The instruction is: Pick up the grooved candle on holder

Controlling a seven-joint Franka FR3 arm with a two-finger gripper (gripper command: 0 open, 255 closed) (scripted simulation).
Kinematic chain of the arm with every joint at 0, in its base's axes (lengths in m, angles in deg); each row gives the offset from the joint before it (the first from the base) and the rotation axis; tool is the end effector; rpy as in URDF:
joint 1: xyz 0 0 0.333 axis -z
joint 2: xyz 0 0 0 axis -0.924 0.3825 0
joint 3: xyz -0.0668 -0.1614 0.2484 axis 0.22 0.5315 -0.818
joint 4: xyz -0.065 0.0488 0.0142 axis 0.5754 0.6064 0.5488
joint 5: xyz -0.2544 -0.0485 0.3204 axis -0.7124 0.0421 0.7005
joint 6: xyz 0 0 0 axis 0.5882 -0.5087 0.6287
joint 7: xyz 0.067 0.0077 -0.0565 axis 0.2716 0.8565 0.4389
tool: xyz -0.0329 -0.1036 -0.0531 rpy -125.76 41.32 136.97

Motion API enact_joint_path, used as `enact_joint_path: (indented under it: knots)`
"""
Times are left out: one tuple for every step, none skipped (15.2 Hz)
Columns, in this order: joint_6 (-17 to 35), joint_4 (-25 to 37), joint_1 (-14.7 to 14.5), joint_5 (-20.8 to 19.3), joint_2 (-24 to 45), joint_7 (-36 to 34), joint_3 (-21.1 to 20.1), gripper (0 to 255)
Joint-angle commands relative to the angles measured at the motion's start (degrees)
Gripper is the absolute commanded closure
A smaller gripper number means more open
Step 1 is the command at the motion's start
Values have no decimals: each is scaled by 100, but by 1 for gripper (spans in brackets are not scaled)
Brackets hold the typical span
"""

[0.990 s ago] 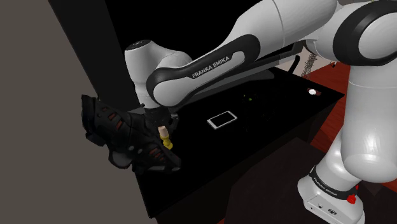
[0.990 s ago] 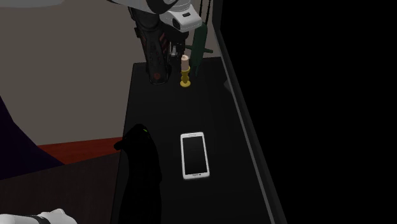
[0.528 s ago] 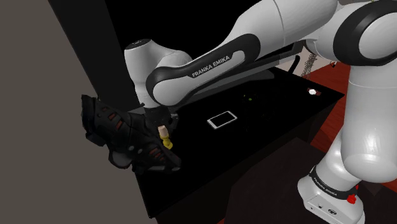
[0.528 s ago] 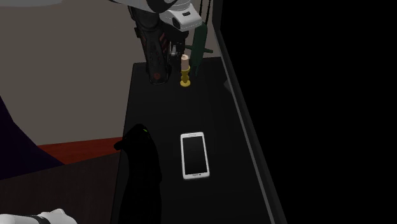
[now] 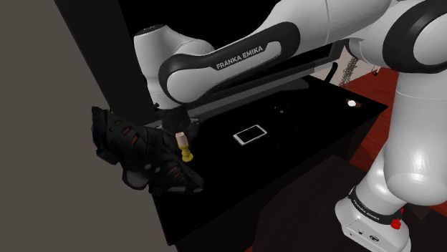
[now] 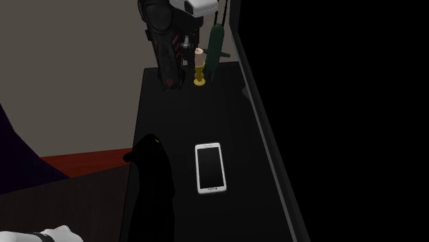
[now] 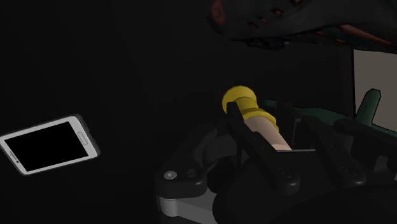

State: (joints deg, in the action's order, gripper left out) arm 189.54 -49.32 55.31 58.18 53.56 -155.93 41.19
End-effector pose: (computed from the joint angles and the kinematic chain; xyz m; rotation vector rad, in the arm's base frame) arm 0.5034 0.4184 0.4141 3.0548 -0.6273 -0.0318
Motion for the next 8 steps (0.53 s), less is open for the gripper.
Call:
enact_joint_path:
  knots:
    - [-149, 120, -1, 24, -33, 16, -10, 255]
    - [-221, 180, -2, 33, -46, 23, -15, 255]
    - [-293, 243, -4, 42, -58, 29, -19, 255]
    - [-365, 307, -7, 50, -68, 35, -23, 255]
    - [-439, 373, -10, 57, -77, 40, -26, 255]
    - [-512, 441, -14, 63, -85, 45, -30, 255]
    - [-523, 449, -14, 65, -87, 46, -31, 255]
    - [-523, 451, -14, 64, -86, 46, -31, 255]
